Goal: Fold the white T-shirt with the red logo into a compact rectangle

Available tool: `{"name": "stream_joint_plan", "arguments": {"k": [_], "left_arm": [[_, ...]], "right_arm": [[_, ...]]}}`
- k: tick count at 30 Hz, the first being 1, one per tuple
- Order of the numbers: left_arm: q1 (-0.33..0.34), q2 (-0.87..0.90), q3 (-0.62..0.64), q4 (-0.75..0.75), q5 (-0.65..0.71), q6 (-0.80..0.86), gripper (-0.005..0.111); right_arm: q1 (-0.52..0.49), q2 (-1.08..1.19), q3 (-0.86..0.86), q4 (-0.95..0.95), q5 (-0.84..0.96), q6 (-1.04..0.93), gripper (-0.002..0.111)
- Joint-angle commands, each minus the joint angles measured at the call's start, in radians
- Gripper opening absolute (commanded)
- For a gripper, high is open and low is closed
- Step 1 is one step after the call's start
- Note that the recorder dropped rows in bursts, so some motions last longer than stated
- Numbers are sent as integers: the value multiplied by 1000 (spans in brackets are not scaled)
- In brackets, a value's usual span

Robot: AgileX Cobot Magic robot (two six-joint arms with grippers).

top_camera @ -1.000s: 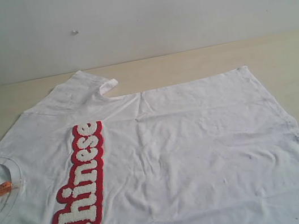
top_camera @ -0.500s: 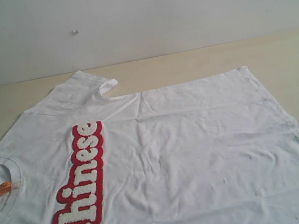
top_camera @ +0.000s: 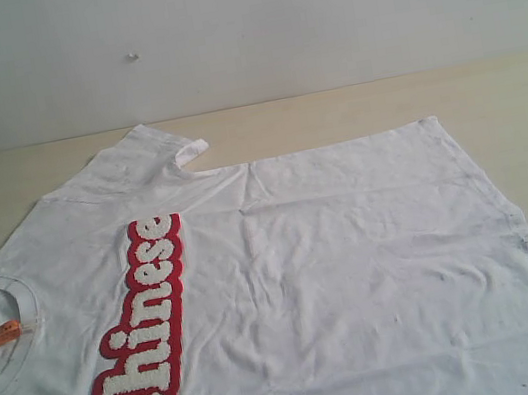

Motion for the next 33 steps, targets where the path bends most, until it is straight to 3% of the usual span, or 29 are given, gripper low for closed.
{"name": "stream_joint_plan", "arguments": {"k": [1,7,11,13,18,23,27,33], "left_arm": [[1,-6,-1,-11,-147,-16,0],[1,-6,-1,-11,-168,-39,0],[1,-6,-1,-11,-190,-235,0],[1,-6,-1,-11,-195,-255,0],[1,-6,-1,-11,-224,-255,0],[1,-6,-1,-11,-380,-372,0],[1,-6,-1,-9,-454,-445,0],[1,-6,-1,-7,-462,-455,0]], "right_arm": [[-6,-5,5,-5,-6,-5,0],[-6,-5,5,-8,-9,-7,0],[-6,-5,5,-11,-58,-7,0],[-6,-5,5,-6,-117,-4,0],[-6,-5,5,168,-341,110,0],[-6,-5,5,277,-514,136,0],[-6,-5,5,313,-550,154,0],[-6,-5,5,401,-555,262,0]]}}
